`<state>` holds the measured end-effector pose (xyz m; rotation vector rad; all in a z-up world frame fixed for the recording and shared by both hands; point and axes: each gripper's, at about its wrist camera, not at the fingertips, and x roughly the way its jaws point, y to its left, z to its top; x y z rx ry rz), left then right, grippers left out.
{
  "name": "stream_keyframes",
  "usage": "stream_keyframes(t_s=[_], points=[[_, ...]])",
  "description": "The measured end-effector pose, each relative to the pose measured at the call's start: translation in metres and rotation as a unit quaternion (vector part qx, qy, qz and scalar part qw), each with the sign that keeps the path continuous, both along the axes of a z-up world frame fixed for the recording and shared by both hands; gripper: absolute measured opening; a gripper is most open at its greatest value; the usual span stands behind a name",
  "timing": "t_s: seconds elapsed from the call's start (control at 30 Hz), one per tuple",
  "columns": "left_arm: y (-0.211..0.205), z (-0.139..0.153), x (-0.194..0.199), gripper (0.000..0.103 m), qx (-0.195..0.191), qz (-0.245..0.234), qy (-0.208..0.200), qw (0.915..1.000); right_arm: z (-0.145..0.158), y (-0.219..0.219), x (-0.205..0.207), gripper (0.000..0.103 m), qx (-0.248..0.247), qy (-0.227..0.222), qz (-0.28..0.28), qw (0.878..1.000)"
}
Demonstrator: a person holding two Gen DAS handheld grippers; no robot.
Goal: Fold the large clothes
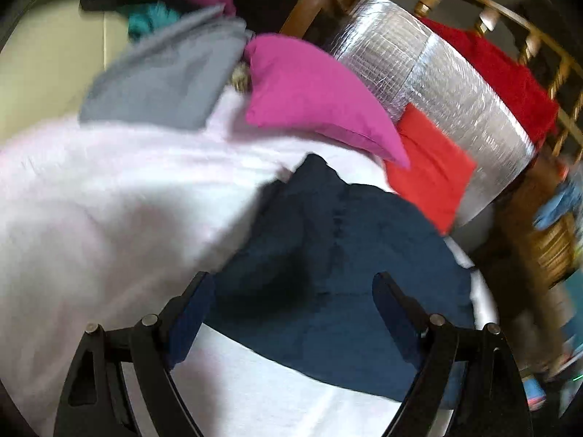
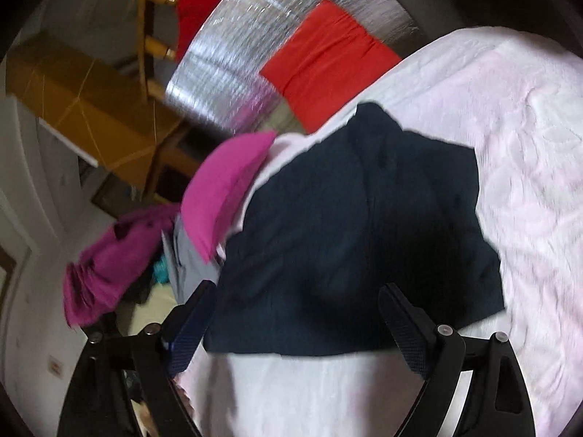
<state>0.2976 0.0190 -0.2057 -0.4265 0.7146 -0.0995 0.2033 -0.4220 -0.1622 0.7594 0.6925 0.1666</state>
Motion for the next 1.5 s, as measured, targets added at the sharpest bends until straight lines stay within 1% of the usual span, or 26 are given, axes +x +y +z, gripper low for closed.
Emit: stream_keyframes(t_s=[0.03, 0.1, 0.13, 0.17, 0.2, 0.23, 0.27, 0.4, 0.53, 0.77, 0.9, 0.97, 1.07, 1.2, 1.37, 1.47, 1.5], points=[[-0.002, 0.002, -0.002, 0.089, 0.028, 0.003, -0.014, 0.9995, 0.002, 0.007, 0.001, 0.092, -0.016, 0.004, 0.003, 1.000], [-0.007, 0.003, -0.004, 0.089, 0.072, 0.008, -0.030, 0.9969, 0.007, 0.018, 0.009, 0.090, -0.051, 0.016, 0.000, 0.999], [-0.010, 0.003, -0.003, 0.089, 0.094, 0.004, -0.031, 0.9951, 0.010, 0.021, 0.013, 0.084, -0.065, 0.017, -0.001, 0.998], [-0.012, 0.001, -0.001, 0.089, 0.106, -0.002, -0.030, 0.9939, 0.012, 0.023, 0.017, 0.075, -0.079, 0.019, -0.005, 0.997], [-0.014, -0.002, 0.002, 0.089, 0.116, -0.009, -0.028, 0.9928, 0.015, 0.026, 0.021, 0.070, -0.094, 0.023, -0.012, 0.995], [-0.015, -0.003, 0.004, 0.089, 0.121, -0.013, -0.025, 0.9922, 0.017, 0.029, 0.027, 0.061, -0.113, 0.030, -0.020, 0.993], [-0.014, -0.004, 0.005, 0.089, 0.122, -0.016, -0.024, 0.9921, 0.018, 0.031, 0.033, 0.056, -0.123, 0.033, -0.024, 0.992], [-0.015, -0.004, 0.008, 0.089, 0.122, -0.022, -0.026, 0.9920, 0.013, 0.035, 0.048, 0.056, -0.143, 0.050, -0.045, 0.987], [-0.017, 0.000, 0.007, 0.089, 0.125, -0.022, -0.034, 0.9913, -0.001, 0.033, 0.049, 0.056, -0.159, 0.072, -0.067, 0.982], [-0.016, 0.001, 0.011, 0.089, 0.131, -0.021, -0.034, 0.9905, -0.022, 0.030, 0.050, 0.056, -0.149, 0.093, -0.073, 0.982], [-0.016, -0.003, 0.015, 0.089, 0.141, -0.022, -0.027, 0.9895, -0.033, 0.024, 0.054, 0.056, -0.132, 0.102, -0.078, 0.983], [-0.016, -0.007, 0.019, 0.089, 0.145, -0.021, -0.017, 0.9890, -0.038, 0.022, 0.055, 0.056, -0.121, 0.106, -0.081, 0.984], [-0.015, -0.015, 0.026, 0.089, 0.140, -0.022, 0.006, 0.9900, -0.042, 0.020, 0.055, 0.056, -0.114, 0.105, -0.082, 0.985], [-0.017, -0.030, 0.038, 0.089, 0.138, -0.024, 0.048, 0.9890, -0.045, 0.019, 0.054, 0.056, -0.105, 0.104, -0.082, 0.986], [-0.019, -0.050, 0.049, 0.089, 0.131, -0.036, 0.098, 0.9858, -0.053, 0.012, 0.055, 0.057, -0.075, 0.109, -0.079, 0.988], [-0.016, -0.062, 0.054, 0.093, 0.115, -0.037, 0.121, 0.9852, -0.059, 0.010, 0.055, 0.057, -0.063, 0.108, -0.079, 0.989], [-0.014, -0.064, 0.056, 0.096, 0.109, -0.036, 0.127, 0.9852, -0.060, 0.010, 0.055, 0.057, -0.063, 0.107, -0.079, 0.989]])
